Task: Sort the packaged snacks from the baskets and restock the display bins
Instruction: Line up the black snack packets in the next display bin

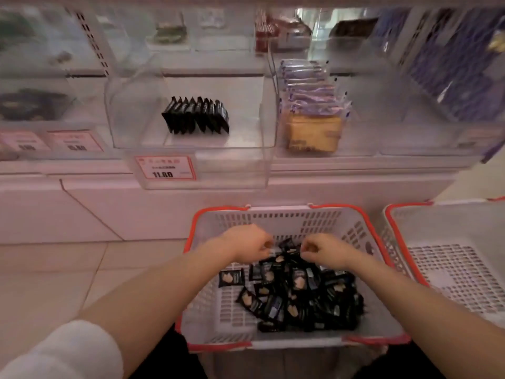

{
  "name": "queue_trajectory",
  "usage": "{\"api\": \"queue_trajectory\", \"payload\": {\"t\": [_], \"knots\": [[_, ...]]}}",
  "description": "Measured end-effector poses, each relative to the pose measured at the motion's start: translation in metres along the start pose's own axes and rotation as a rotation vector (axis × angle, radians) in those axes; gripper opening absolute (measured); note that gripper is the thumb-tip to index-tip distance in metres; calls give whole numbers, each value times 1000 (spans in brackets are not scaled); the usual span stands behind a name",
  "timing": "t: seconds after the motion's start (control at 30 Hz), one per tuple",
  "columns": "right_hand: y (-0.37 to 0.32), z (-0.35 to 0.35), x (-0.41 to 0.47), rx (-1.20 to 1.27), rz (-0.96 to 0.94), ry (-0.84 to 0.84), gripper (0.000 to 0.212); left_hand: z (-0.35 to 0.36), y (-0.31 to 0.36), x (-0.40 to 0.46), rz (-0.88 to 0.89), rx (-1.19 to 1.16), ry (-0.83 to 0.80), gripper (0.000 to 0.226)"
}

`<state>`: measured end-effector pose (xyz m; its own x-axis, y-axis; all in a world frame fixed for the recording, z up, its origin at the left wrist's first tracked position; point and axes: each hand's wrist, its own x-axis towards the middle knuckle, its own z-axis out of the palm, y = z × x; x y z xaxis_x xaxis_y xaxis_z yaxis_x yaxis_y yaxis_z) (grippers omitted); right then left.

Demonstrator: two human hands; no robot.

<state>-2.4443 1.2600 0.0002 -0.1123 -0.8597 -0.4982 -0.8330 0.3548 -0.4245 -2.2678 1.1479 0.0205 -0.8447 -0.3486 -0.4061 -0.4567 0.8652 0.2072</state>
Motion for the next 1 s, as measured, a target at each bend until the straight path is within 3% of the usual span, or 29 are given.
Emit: {"api": "queue_trajectory", "payload": {"t": [0.2,0.4,0.5,0.63,0.83,1.0], "knots": [[82,79,3,-91,191,-193,22,106,7,34,-133,-153,-260,24],[123,112,15,-152,201,-171,33,167,19,48,-130,-115,-456,28],[123,123,33,-167,112,-80,40,184,21,54,-152,-136,-470,29],[116,133,67,-196,19,-104,50,205,10,58,-217,-142,-467,36],[110,144,106,-298,69,-141,64,227,-19,59,-246,3,-417,50],[108,155,105,-431,37,-77,54,240,-33,64,-167,75,-410,59]]}}
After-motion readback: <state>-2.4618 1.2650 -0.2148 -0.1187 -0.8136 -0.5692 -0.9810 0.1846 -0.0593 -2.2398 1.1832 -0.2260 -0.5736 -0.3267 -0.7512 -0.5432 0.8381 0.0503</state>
